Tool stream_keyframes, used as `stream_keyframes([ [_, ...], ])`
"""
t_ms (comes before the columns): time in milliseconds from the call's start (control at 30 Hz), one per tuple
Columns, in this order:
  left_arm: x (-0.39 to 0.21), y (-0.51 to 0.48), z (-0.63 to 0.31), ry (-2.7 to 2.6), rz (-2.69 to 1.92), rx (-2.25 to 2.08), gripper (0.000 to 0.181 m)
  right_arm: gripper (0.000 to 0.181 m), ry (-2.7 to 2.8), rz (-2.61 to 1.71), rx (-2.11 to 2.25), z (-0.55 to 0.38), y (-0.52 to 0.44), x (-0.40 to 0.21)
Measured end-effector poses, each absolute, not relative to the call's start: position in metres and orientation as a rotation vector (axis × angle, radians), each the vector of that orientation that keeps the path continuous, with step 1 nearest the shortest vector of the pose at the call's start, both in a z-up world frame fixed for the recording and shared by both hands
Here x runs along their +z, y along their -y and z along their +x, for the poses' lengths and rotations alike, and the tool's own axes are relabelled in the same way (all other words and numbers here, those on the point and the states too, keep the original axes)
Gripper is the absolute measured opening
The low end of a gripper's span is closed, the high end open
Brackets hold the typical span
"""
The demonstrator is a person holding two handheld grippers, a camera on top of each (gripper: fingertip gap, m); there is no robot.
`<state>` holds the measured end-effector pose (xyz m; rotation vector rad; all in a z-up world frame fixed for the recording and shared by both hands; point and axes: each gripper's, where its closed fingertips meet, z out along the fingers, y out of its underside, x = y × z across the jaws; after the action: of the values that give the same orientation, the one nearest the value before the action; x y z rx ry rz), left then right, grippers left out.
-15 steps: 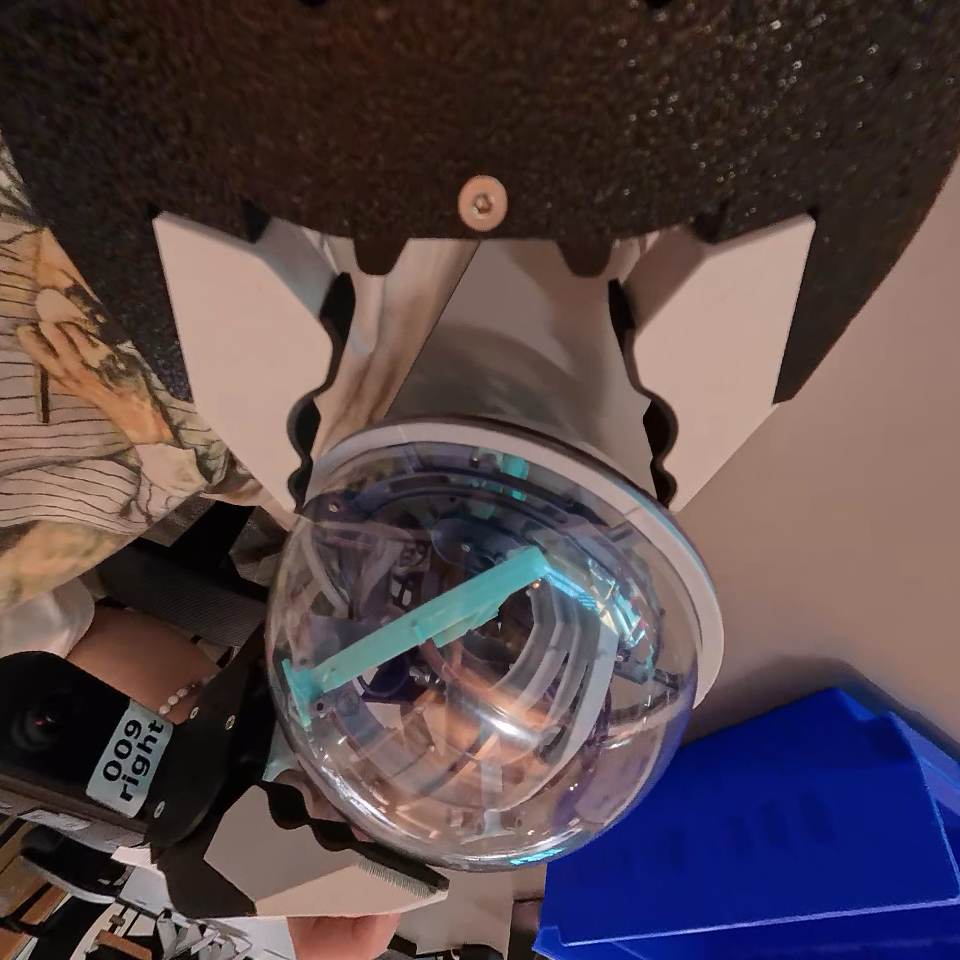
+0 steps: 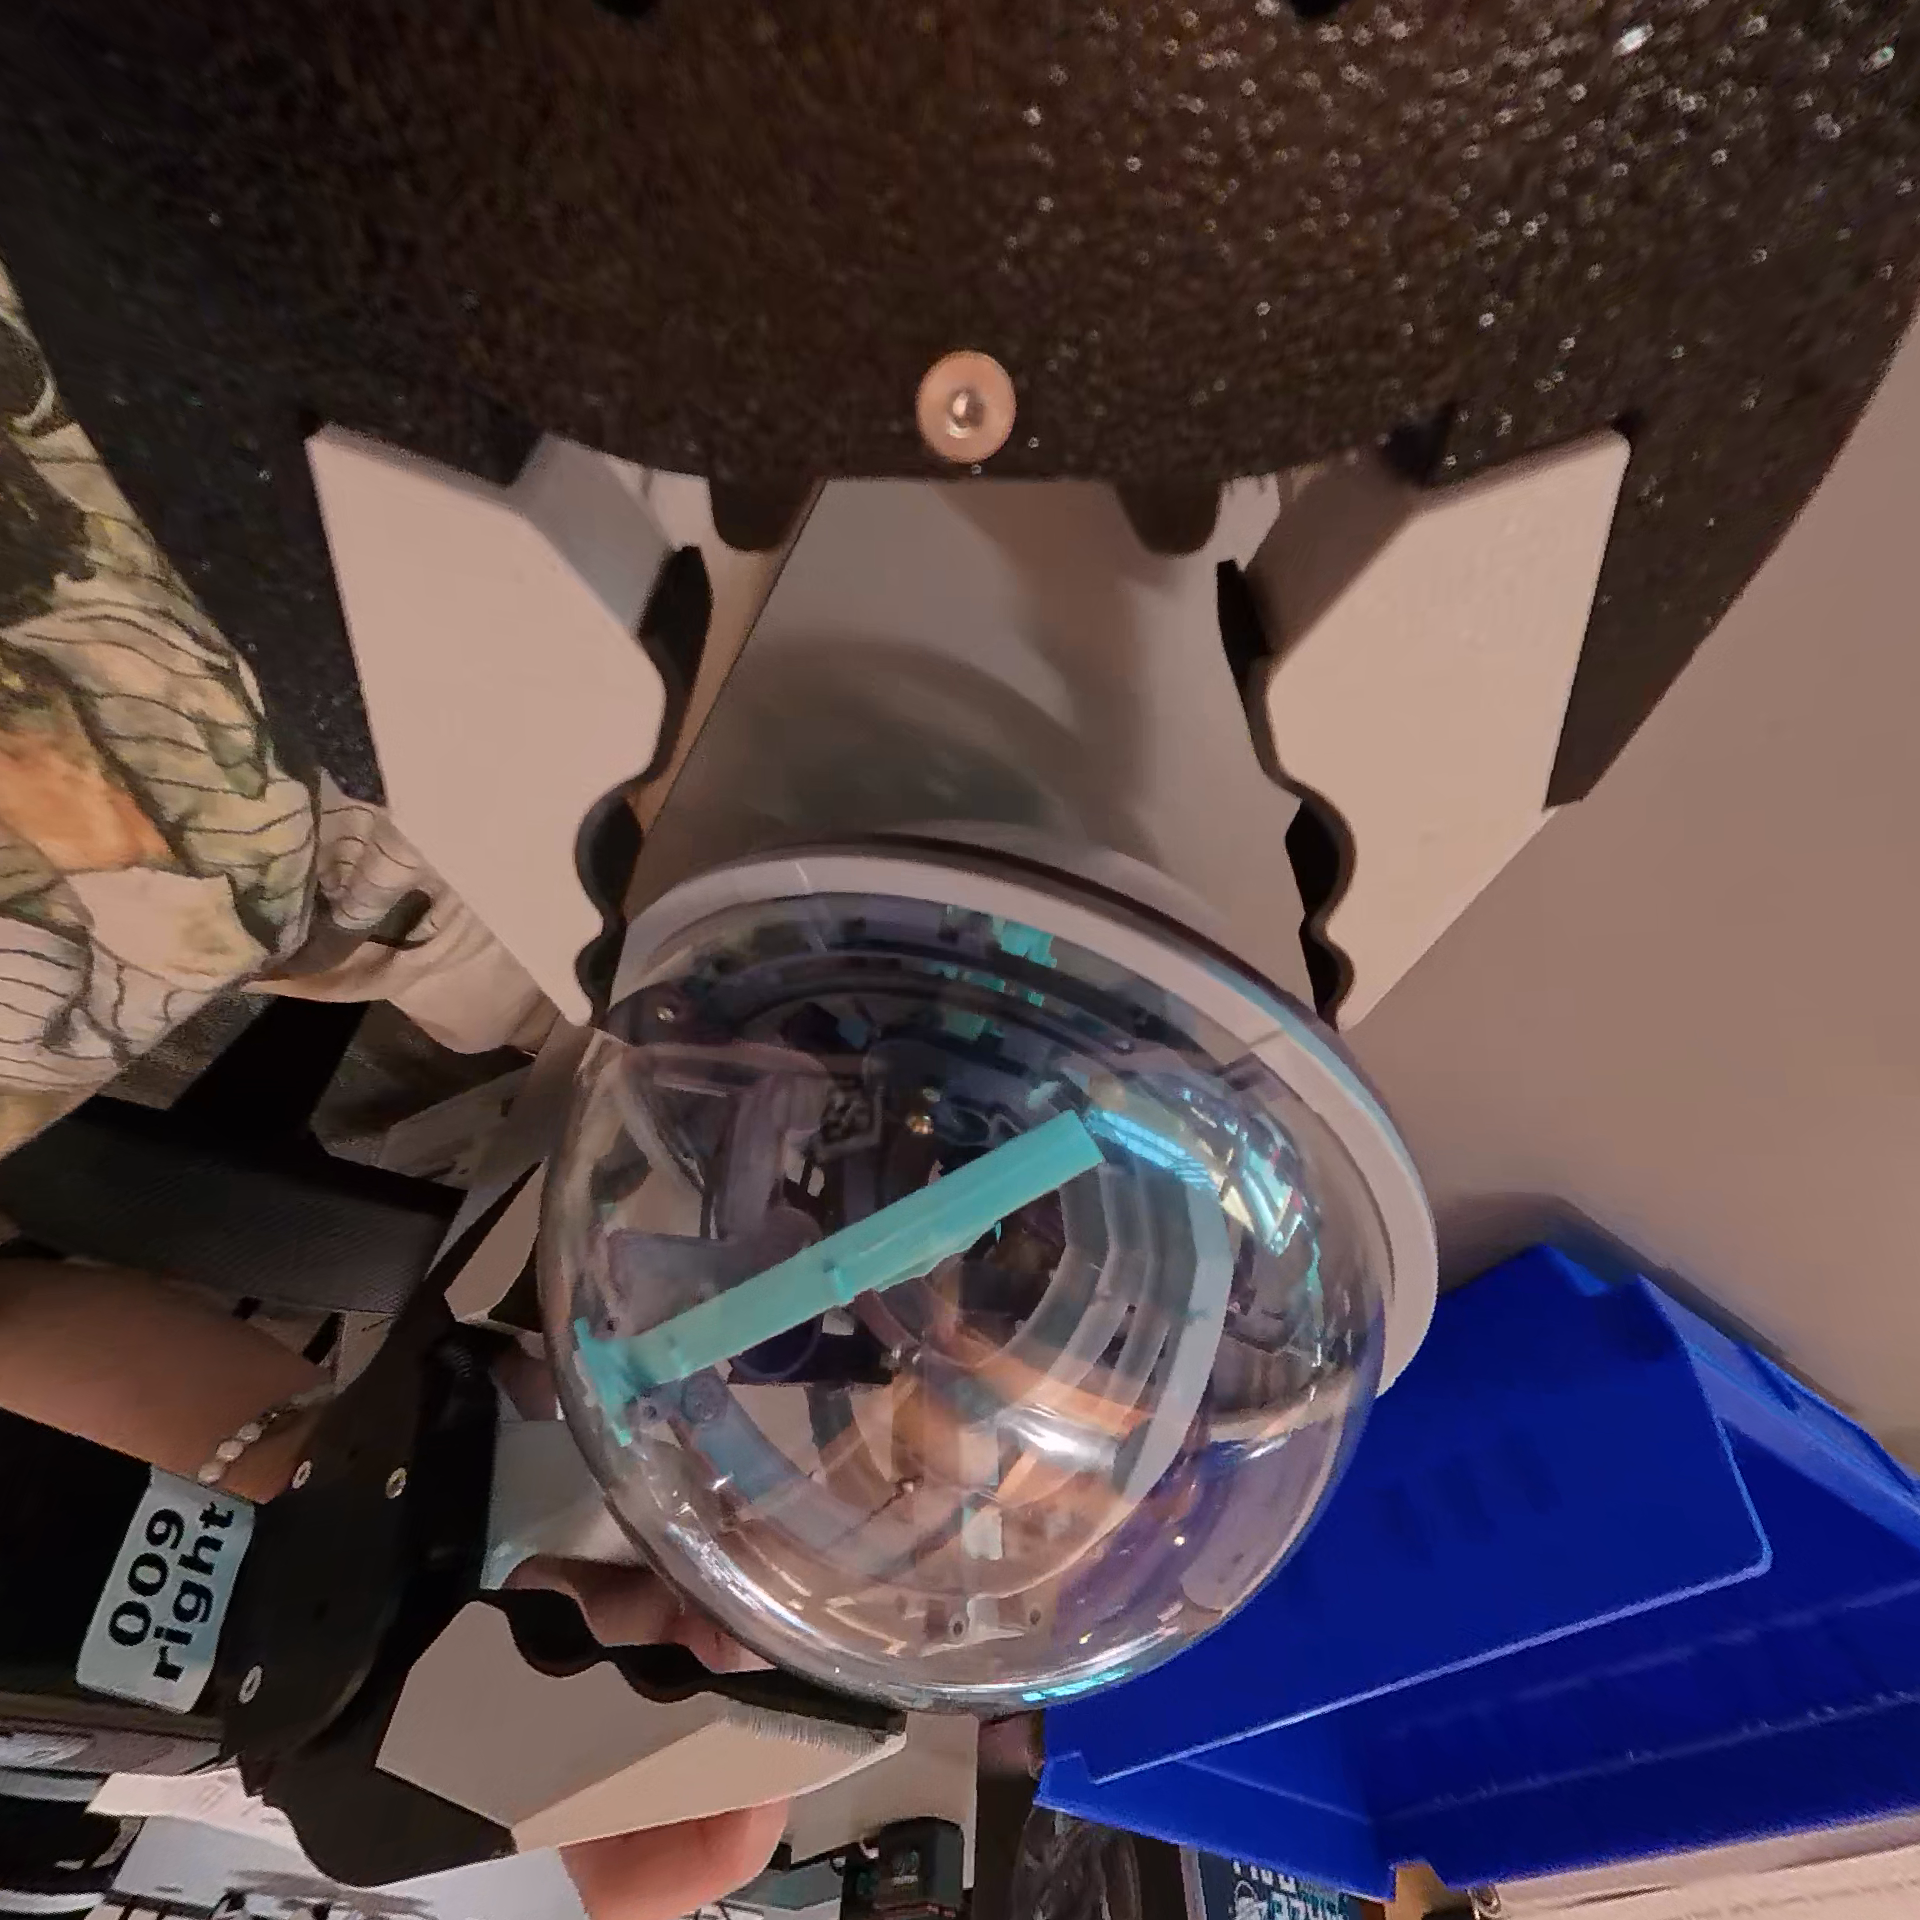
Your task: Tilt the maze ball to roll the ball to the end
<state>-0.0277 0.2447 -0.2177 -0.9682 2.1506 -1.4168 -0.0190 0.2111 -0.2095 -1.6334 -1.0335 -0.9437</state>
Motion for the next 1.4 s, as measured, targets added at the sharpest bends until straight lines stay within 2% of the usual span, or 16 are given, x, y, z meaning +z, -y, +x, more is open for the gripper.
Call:
stream_keyframes([
  [233,-0.218,-0.248,-0.022,-2.176,-1.045,-1.429,0.124,0.146,0.942,-1.618,-0.859,-0.013,-0.220,-0.203],
  [767,-0.204,-0.247,0.001,-2.174,-1.026,-1.478,0.125,0.146,0.733,-1.650,-0.679,0.012,-0.219,-0.200],
  [900,-0.195,-0.248,0.008,-2.141,-0.948,-1.553,0.125,0.142,0.682,-1.653,-0.625,0.019,-0.216,-0.199],
  [1100,-0.185,-0.247,0.006,-2.162,-0.848,-1.733,0.135,0.142,0.639,-1.658,-0.578,0.026,-0.215,-0.199],
  [1267,-0.192,-0.255,0.012,-2.186,-0.667,-1.655,0.125,0.142,0.620,-1.667,-0.564,0.032,-0.216,-0.200],
  [1400,-0.203,-0.261,0.024,-2.196,-0.579,-1.525,0.125,0.140,0.592,-1.660,-0.521,0.035,-0.219,-0.197],
])
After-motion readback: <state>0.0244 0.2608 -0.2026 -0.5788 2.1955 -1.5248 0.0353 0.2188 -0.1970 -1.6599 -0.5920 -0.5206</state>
